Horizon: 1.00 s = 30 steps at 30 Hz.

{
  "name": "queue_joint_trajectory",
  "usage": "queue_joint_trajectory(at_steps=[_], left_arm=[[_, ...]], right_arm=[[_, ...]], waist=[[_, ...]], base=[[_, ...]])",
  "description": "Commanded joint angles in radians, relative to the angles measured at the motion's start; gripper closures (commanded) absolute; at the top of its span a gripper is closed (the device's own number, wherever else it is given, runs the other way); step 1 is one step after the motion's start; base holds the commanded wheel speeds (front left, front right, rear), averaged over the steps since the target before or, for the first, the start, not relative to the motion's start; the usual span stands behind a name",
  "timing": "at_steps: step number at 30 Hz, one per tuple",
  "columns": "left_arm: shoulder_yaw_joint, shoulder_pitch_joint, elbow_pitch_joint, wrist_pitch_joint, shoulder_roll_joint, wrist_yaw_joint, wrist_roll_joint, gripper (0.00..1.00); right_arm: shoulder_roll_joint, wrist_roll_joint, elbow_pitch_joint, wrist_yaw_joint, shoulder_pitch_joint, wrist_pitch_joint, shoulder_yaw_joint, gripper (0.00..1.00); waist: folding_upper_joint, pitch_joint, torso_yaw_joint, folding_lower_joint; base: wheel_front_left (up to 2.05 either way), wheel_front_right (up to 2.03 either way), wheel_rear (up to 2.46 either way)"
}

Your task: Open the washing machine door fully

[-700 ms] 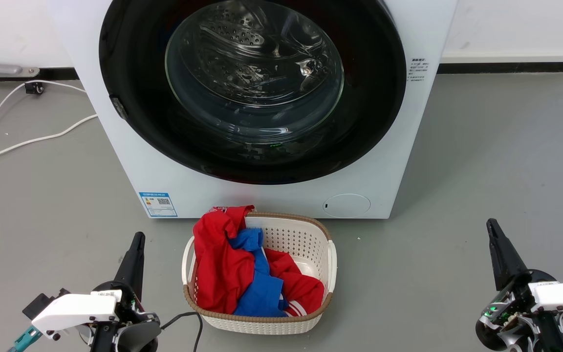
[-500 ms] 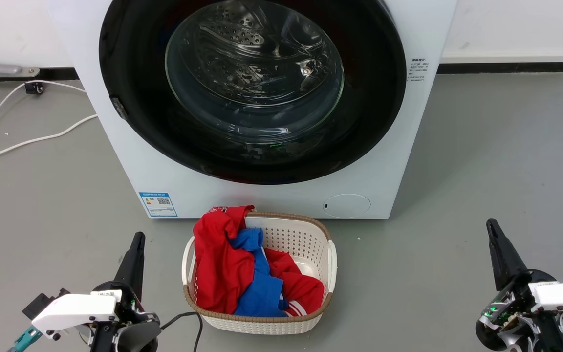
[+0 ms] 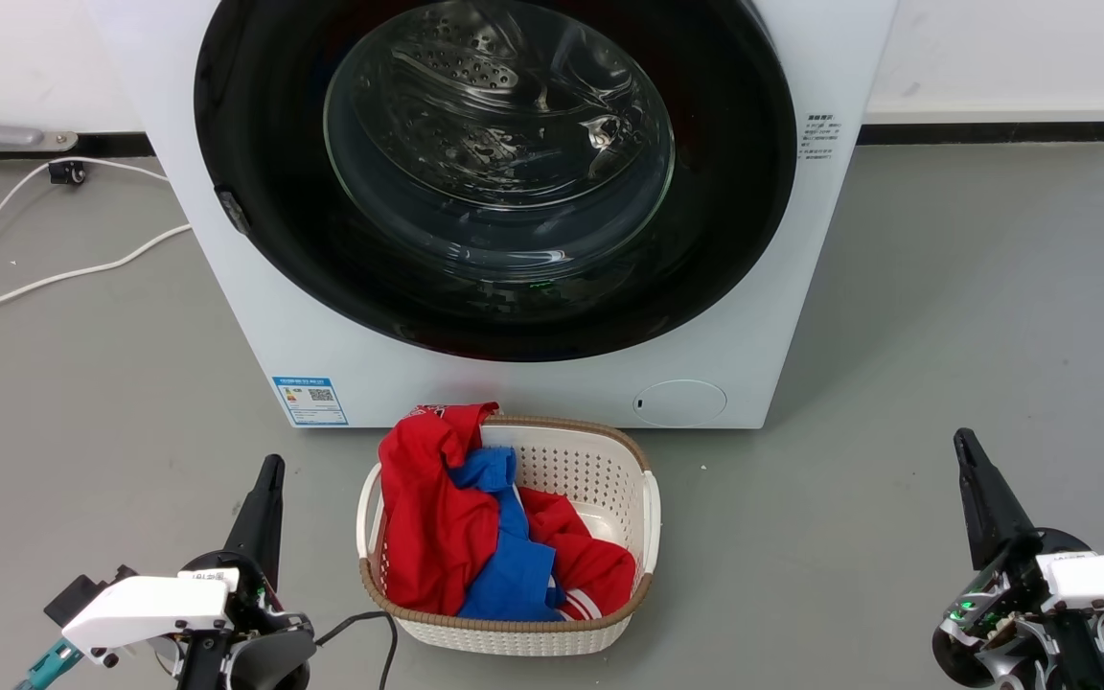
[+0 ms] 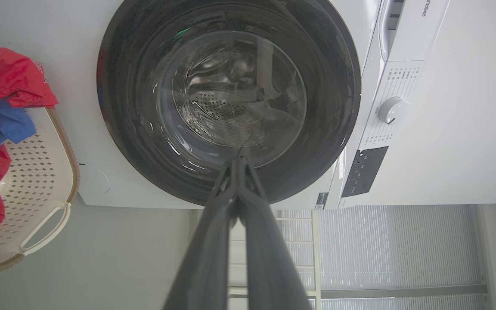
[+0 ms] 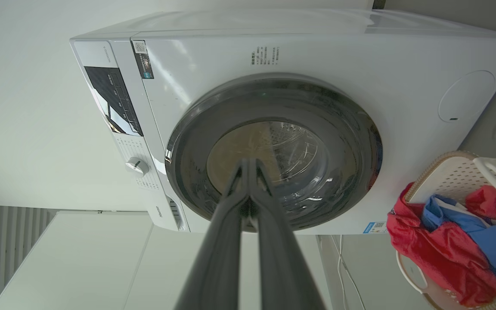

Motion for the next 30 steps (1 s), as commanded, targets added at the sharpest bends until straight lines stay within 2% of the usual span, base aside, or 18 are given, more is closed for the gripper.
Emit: queue_joint_trajectory(at_steps=[1, 2, 3, 4, 5, 6, 14, 15, 23, 30], left_arm=[[0.002, -0.008, 0.0, 0.002, -0.001, -0.003, -0.002, 1.0], [0.002, -0.008, 0.0, 0.002, -0.001, -0.003, -0.002, 1.0], [0.0, 0.0, 0.0, 0.0, 0.0, 0.0, 0.0, 0.0], [-0.001, 0.004, 0.006, -0.002, -0.001, 0.0, 0.001, 0.0], [-0.002, 0.012, 0.015, -0.002, -0.002, 0.0, 0.001, 1.0], [-0.003, 0.022, 0.023, -0.002, -0.003, 0.0, 0.001, 0.0], [-0.007, 0.04, 0.008, -0.039, -0.004, 0.001, 0.053, 0.0], [-0.004, 0.042, -0.007, -0.053, -0.004, 0.008, 0.106, 0.0], [-0.018, 0.049, -0.064, -0.09, -0.003, 0.052, 0.253, 0.0], [-0.042, 0.059, -0.104, -0.12, -0.003, 0.095, 0.415, 0.0]], right_arm=[[0.004, -0.005, 0.001, 0.0, -0.012, 0.002, -0.001, 1.0], [0.004, -0.005, 0.001, 0.0, -0.012, 0.002, -0.002, 1.0], [0.0, -0.001, 0.0, 0.0, 0.0, 0.0, 0.0, 0.0], [0.0, -0.001, 0.006, 0.0, 0.004, -0.001, 0.001, 0.0], [0.001, -0.002, 0.015, 0.0, 0.012, -0.001, 0.001, 1.0], [0.002, -0.002, 0.023, -0.001, 0.021, -0.002, 0.002, 0.0], [0.003, -0.06, 0.008, -0.002, 0.047, -0.038, -0.005, 0.0], [0.003, -0.109, -0.008, -0.001, 0.052, -0.053, -0.01, 0.0], [0.004, -0.288, -0.068, -0.001, 0.069, -0.089, -0.011, 0.0], [0.004, -0.488, -0.124, -0.001, 0.086, -0.118, 0.006, 0.0]], waist=[[0.0, 0.0, 0.0, 0.0], [0.0, 0.0, 0.0, 0.0], [0.0, 0.0, 0.0, 0.0], [0.0, 0.0, 0.0, 0.0], [0.0, 0.0, 0.0, 0.0], [0.0, 0.0, 0.0, 0.0001], [0.0, 0.001, 0.0, 0.0], [0.0, 0.001, 0.0, 0.0], [0.0, 0.003, 0.0, 0.0], [0.0, 0.004, 0.001, 0.0]], base=[[0.0, 0.0, 0.0], [0.0, 0.0, 0.0], [0.0, 0.0, 0.0], [0.0, 0.0, 0.0], [0.0, 0.0, 0.0], [0.0, 0.0, 0.0], [0.0, 0.0, 0.0], [0.0, 0.0, 0.0], [0.0, 0.0, 0.0], [0.0, 0.0, 0.0]])
